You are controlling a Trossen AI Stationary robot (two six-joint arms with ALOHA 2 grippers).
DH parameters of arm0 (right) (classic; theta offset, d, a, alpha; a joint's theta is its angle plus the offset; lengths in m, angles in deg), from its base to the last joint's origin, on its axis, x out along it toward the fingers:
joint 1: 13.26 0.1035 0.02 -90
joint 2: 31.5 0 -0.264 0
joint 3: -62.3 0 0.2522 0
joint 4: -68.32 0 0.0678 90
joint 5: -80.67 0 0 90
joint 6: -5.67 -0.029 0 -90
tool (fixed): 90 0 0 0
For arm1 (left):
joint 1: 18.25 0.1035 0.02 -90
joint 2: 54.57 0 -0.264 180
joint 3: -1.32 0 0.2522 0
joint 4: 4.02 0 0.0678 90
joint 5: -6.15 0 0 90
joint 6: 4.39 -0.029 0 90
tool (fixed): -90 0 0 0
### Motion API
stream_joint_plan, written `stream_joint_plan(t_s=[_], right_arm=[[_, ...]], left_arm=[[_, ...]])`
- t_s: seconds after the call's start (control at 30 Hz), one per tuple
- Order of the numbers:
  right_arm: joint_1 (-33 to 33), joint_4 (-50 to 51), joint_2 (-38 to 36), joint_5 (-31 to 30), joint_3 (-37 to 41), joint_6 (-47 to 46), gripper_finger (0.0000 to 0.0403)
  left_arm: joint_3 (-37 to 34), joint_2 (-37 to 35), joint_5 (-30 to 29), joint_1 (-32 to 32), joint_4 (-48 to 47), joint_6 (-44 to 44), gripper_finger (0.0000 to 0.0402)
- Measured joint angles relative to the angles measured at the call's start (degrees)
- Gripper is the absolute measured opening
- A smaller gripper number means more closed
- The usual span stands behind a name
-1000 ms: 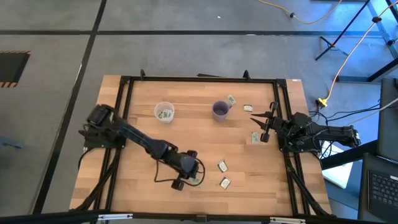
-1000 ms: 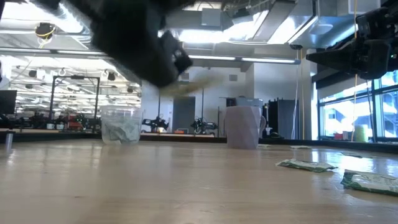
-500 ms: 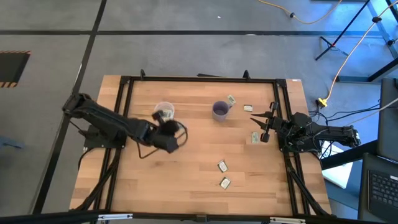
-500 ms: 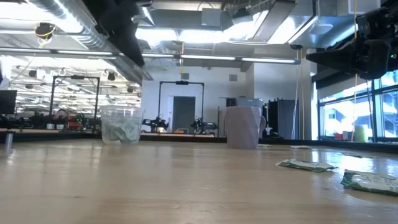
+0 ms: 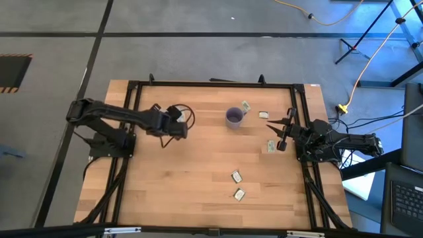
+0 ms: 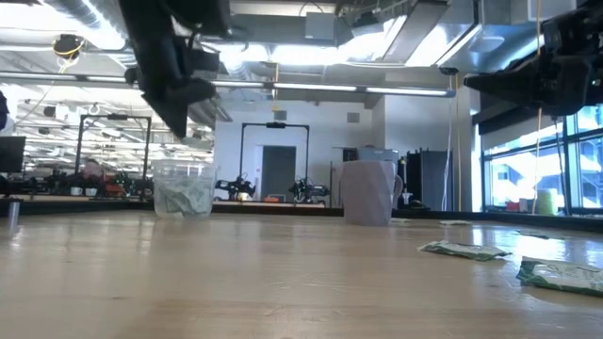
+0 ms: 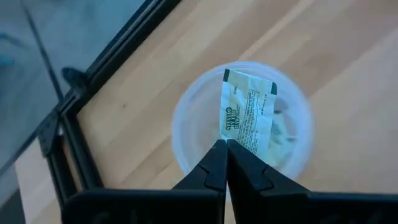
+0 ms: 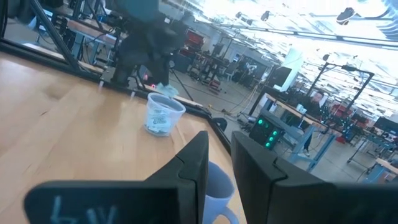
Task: Pick and place Stevia / Truvia into bins
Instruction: Put the light green stevia packet into the transparent container
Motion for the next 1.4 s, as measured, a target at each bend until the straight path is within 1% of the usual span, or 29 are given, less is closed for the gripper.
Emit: stream_joint_plan(t_s=[0.13,0.23,0.43,0.57,0.67,0.83,0.9,1.0,1.17,1.23,1.3,1.33,1.37,1.4], right_arm=[[0.02,-0.60,0.00,-0.01,0.00,0.00,0.0074],[0.00,-0.63,0.00,0.00,0.01,0.02,0.0075],[0.00,-1.73,0.00,-0.02,0.00,0.12,0.0075],[0.01,-1.96,0.00,0.00,0.00,0.20,0.0074],[0.02,-2.45,0.00,0.00,0.00,0.22,0.0075],[0.00,-3.47,0.00,-0.02,0.00,0.24,0.0075],[0.00,-3.53,0.00,0.00,0.00,0.24,0.0074],[0.02,-3.48,0.00,-0.01,0.00,-0.01,0.0074],[0.00,-3.42,0.00,0.00,0.00,-1.53,0.0075],[0.00,-3.45,0.00,0.00,0.01,-2.78,0.0075],[0.01,-3.44,0.01,-0.01,0.02,-4.95,0.0075],[0.02,-3.45,0.02,-0.01,0.00,-6.66,0.0074],[0.02,-3.49,0.02,-0.05,0.01,-8.44,0.0075],[0.02,-3.52,0.00,-0.05,0.00,-9.96,0.0075]], left_arm=[[-1.74,0.00,2.91,3.38,0.21,-0.06,0.0002],[-3.06,0.00,4.44,4.62,0.69,-0.07,0.0003],[-4.08,0.00,5.25,4.89,3.26,-0.77,0.0005],[-4.08,-0.02,7.58,4.89,4.59,-3.27,0.0017],[-4.08,-0.02,6.81,4.89,5.14,-3.27,0.0029],[-4.08,-0.07,1.73,4.76,5.25,-3.76,0.0044],[-4.08,-0.80,0.83,4.34,5.35,-4.73,0.0048],[-4.08,-2.87,-2.31,2.27,6.22,-5.24,0.0053],[-4.08,-8.45,-12.48,-3.96,6.24,-5.34,0.0053],[-4.66,-11.54,-14.93,-6.85,6.51,-6.83,0.0051],[-6.24,-15.22,-14.55,-9.17,7.97,-9.80,0.0048],[-7.22,-17.23,-12.60,-10.01,9.73,-11.95,0.0047],[-8.42,-19.45,-9.58,-10.60,12.11,-14.05,0.0045],[-9.88,-21.65,-5.05,-11.07,15.52,-17.34,0.0043]])
